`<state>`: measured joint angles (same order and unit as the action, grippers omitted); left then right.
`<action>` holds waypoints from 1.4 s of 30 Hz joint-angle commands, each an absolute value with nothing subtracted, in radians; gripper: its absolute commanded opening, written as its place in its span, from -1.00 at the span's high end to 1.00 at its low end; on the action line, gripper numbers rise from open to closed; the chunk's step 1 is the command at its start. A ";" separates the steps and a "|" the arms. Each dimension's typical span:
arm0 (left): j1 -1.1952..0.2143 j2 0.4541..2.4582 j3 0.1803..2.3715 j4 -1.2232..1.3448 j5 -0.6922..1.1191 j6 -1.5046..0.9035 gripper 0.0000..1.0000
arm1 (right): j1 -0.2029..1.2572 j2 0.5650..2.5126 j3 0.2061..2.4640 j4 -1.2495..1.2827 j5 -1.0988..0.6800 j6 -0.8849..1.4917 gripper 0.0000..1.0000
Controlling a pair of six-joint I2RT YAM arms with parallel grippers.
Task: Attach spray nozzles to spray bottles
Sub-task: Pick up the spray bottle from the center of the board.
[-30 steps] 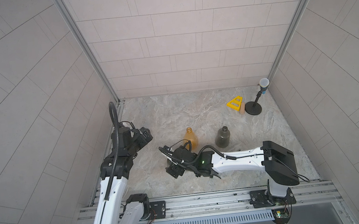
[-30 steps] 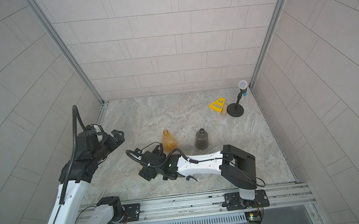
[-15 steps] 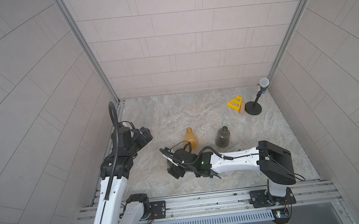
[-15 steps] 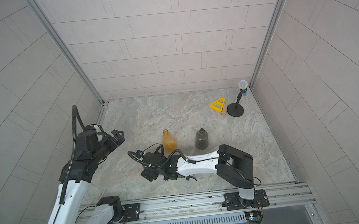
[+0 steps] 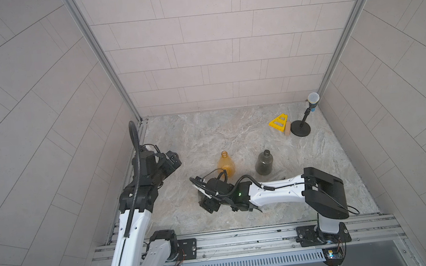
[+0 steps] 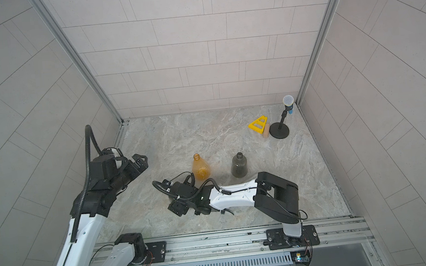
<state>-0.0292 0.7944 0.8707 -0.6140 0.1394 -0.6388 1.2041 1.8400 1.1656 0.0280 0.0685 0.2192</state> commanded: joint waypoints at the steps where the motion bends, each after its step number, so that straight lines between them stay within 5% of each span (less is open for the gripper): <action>1: -0.031 0.787 0.858 -0.601 0.150 -0.643 -1.00 | 1.207 1.860 1.183 0.035 0.063 0.215 -0.60; 19: -0.032 0.784 0.858 -0.596 0.169 -0.642 -1.00 | 1.206 1.782 1.139 0.059 0.044 0.225 -0.24; 31: -0.036 0.762 0.837 -0.432 0.454 -0.667 -1.00 | 1.167 1.456 1.009 -0.058 -0.037 0.251 -0.22; 37: -0.036 0.755 0.765 -0.168 0.676 -0.756 -1.00 | 1.068 1.191 0.925 -0.248 -0.107 0.285 -0.21; 42: -0.053 0.756 0.635 0.308 0.850 -0.993 -1.00 | 0.902 0.987 0.873 -0.403 -0.233 0.317 -0.21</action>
<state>-0.0380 0.7647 0.6849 -0.0570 0.6979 -0.8379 0.9638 1.0649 0.8932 -0.2604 -0.1425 0.2932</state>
